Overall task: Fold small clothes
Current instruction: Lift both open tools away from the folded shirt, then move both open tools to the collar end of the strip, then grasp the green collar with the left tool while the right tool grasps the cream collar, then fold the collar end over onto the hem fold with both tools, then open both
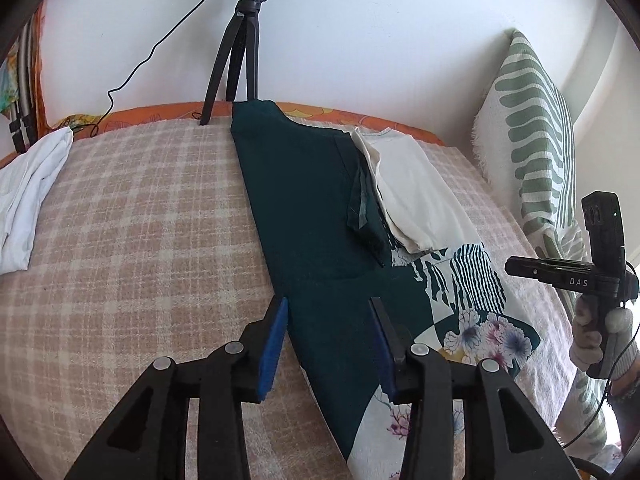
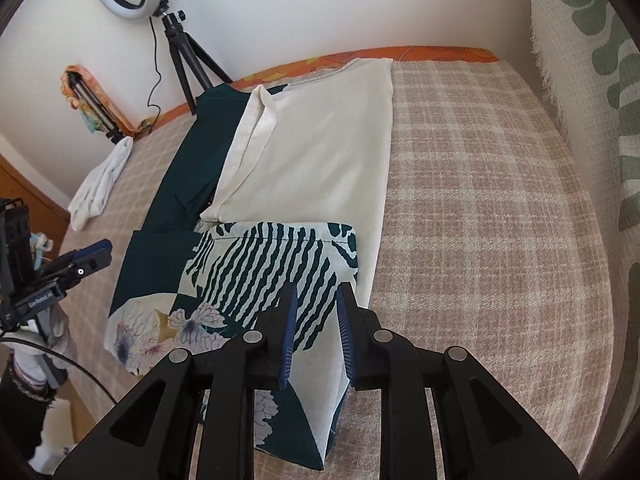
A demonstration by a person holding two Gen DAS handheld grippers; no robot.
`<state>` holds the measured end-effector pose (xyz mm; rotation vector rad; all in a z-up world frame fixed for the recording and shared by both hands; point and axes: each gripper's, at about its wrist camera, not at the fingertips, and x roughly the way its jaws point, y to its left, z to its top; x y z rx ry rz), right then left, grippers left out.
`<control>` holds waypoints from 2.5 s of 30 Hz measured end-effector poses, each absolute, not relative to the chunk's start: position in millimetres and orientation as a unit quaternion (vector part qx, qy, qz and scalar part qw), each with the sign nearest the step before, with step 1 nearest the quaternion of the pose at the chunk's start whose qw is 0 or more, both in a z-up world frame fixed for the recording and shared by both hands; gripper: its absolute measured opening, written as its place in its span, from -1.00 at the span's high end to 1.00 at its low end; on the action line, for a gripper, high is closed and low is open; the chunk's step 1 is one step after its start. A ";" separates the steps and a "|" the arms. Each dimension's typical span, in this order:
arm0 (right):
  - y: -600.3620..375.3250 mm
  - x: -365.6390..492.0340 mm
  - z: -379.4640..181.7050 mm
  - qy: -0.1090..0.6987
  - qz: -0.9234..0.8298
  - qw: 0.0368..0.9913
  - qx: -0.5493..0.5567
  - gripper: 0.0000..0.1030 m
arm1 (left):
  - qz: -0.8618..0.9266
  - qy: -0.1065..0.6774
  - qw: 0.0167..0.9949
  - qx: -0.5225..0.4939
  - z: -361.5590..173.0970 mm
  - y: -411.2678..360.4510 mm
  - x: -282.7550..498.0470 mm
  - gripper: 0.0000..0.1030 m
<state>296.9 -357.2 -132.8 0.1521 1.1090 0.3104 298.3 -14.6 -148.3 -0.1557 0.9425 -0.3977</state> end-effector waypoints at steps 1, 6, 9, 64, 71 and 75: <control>-356.7 302.6 -131.5 0.521 0.146 0.839 0.065 0.57 | -0.188 0.448 0.871 -0.075 -146.9 -12.9 306.4 0.12; -354.3 341.2 -127.7 0.518 0.145 0.842 0.033 0.38 | -0.169 0.448 0.875 -0.074 -147.6 -2.6 355.3 -0.02; -355.2 366.3 -127.0 0.507 0.133 0.852 0.014 0.30 | -0.157 0.448 0.877 -0.073 -152.4 3.2 386.2 -0.13; -367.2 469.1 -82.6 0.440 0.195 0.867 0.130 0.95 | -0.194 0.366 0.910 -0.028 -105.3 -19.6 437.1 1.00; -371.1 406.0 -54.8 0.426 0.203 0.874 0.118 0.95 | -0.202 0.346 0.916 0.010 -87.0 -25.2 370.6 1.00; -375.4 357.0 -51.9 0.419 0.208 0.875 0.124 0.95 | -0.208 0.346 0.915 0.021 -92.7 -30.9 329.5 1.00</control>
